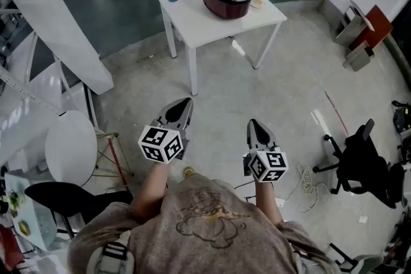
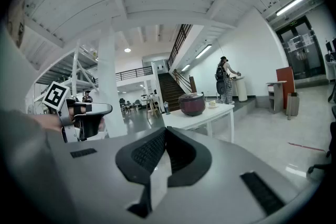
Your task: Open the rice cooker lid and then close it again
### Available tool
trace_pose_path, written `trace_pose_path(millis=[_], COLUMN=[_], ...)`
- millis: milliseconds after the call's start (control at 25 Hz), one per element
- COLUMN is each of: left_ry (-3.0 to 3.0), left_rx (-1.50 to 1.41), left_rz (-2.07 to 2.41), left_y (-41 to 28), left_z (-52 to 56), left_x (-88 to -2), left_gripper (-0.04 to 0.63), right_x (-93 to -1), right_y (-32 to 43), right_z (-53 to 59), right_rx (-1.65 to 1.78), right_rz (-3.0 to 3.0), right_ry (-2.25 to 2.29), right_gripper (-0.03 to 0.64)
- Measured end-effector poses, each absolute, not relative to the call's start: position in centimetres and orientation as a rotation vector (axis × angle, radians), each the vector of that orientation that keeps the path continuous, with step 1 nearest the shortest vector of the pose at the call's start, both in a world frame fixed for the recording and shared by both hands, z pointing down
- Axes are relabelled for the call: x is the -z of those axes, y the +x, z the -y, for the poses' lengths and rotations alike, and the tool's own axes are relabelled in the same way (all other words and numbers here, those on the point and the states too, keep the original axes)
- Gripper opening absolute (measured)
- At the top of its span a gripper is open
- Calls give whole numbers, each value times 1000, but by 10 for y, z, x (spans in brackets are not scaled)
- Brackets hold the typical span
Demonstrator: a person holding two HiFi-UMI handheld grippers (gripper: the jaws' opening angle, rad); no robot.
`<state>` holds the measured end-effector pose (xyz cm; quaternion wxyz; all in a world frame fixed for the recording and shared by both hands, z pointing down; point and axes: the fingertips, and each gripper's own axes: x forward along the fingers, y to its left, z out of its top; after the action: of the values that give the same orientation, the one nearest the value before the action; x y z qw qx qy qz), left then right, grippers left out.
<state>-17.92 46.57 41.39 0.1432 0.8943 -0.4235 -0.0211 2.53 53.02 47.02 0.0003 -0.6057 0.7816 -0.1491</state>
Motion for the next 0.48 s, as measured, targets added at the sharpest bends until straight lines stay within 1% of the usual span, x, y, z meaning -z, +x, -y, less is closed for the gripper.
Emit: trace_pose_path(millis=[280, 480], left_ry=[2573, 2579], left_rx=[56, 52], left_rz=[1235, 1232], left_y=[-185, -204], left_z=[-461, -454], left_x=[-412, -413], left_gripper=[20, 20], right_x=[-466, -469], right_y=[25, 9], right_z=[-524, -513], right_rx=[472, 472], right_rz=[-2432, -2429], right_ry=[-1918, -1929], right_gripper=[2, 3])
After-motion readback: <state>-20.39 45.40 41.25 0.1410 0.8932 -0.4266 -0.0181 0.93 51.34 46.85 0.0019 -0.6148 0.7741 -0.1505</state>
